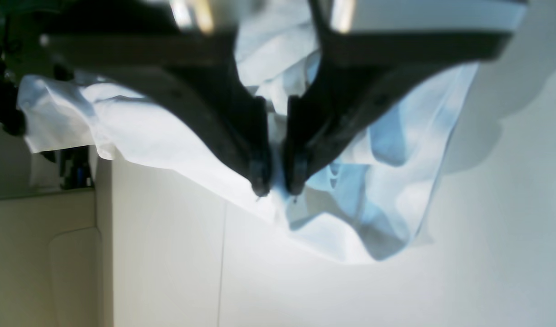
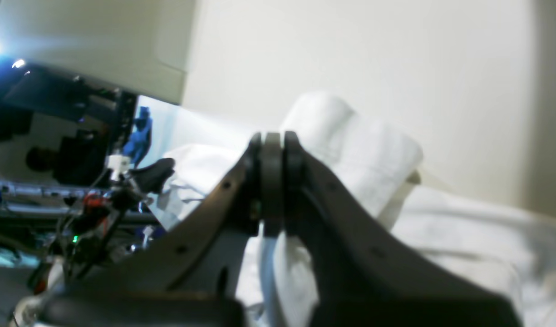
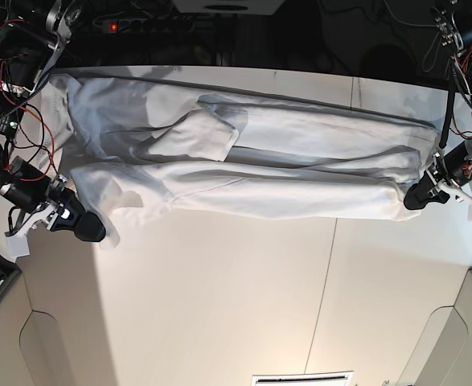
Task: Layout the t-shirt on the table in an organized manner, then fold the t-shirt properly
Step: 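Grasp the hem with both grippers and fold it over the body, then release the right gripper and move it over the folded shirt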
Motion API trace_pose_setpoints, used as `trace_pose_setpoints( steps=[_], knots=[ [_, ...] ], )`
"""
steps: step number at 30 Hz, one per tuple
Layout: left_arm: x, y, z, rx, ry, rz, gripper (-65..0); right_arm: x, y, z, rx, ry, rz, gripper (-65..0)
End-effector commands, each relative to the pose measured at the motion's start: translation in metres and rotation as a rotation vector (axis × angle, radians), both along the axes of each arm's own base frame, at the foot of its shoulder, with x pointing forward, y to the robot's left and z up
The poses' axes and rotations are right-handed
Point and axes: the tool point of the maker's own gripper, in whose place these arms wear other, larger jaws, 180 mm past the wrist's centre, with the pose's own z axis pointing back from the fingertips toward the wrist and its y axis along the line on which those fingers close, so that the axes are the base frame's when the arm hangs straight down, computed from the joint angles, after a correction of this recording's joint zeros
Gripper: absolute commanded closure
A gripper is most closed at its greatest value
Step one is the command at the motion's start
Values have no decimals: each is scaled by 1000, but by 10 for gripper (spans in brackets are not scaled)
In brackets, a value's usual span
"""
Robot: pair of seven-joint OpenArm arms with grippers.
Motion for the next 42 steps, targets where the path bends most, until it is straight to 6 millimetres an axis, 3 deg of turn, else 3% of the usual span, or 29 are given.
trace_pose_setpoints(
  steps=[1, 4, 7, 17, 28, 32, 37, 42],
  knots=[
    [12, 11, 19, 20, -63, 7, -95, 6, -3, 21, -12, -71, 9, 0],
    [12, 11, 19, 20, -63, 7, -95, -5, 4, 36, -51, -110, 59, 0],
    [12, 11, 19, 20, -63, 7, -95, -19, 8, 39, -89, -123, 82, 0],
    [12, 11, 20, 20, -66, 9, -95, -81, 55, 0, -70, 5, 252, 0],
    [12, 11, 20, 21, -65, 8, -95, -111, 101, -23, -100, 85, 441, 0],
    [12, 11, 20, 20, -66, 9, -95, -118, 114, -26, -97, 91, 490, -228],
    [12, 11, 20, 20, -66, 9, -95, -123, 125, -25, -86, 91, 530, -240],
    [12, 11, 20, 20, -66, 9, -95, -117, 128, -8, -84, 27, 534, -240]
  ],
)
